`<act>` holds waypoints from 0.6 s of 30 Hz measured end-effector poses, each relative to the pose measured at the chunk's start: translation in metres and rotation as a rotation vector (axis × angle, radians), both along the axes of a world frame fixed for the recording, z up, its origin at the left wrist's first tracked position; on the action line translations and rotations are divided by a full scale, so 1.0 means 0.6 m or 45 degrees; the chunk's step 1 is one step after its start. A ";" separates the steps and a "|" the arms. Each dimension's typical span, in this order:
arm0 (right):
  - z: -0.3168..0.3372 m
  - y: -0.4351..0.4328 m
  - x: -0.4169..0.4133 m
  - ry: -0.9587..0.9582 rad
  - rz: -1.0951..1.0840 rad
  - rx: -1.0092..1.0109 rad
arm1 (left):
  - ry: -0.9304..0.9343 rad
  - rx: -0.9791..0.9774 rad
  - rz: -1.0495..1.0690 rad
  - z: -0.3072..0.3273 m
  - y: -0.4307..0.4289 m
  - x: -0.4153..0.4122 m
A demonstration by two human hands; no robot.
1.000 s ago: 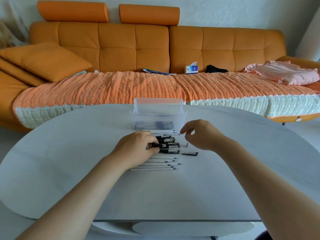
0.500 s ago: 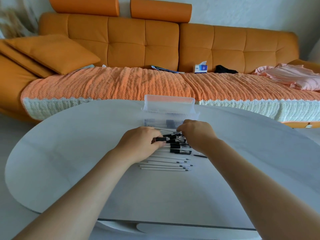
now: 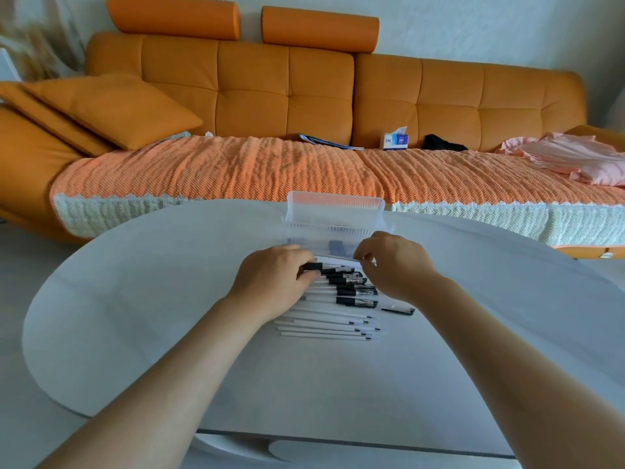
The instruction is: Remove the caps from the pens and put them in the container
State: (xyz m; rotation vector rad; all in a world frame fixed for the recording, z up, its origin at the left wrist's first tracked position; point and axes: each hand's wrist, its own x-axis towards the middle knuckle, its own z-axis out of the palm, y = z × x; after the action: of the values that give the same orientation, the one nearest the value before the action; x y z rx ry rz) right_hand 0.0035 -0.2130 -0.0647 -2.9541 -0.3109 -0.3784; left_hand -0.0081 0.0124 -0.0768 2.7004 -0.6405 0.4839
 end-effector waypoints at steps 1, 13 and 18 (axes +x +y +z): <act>0.003 -0.002 -0.006 -0.002 0.013 0.046 | -0.056 -0.043 0.013 0.002 0.000 0.000; 0.004 -0.029 -0.058 0.189 0.174 0.545 | -0.032 -0.167 0.022 -0.001 -0.020 -0.011; 0.004 -0.040 -0.067 0.228 0.146 0.563 | 0.022 -0.231 0.016 0.000 -0.031 -0.018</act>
State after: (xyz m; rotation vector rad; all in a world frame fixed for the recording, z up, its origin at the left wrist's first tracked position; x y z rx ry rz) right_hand -0.0364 -0.2368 -0.0626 -2.5010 -0.3234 -0.1417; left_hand -0.0188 -0.0063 -0.0767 2.5363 -0.5470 0.4958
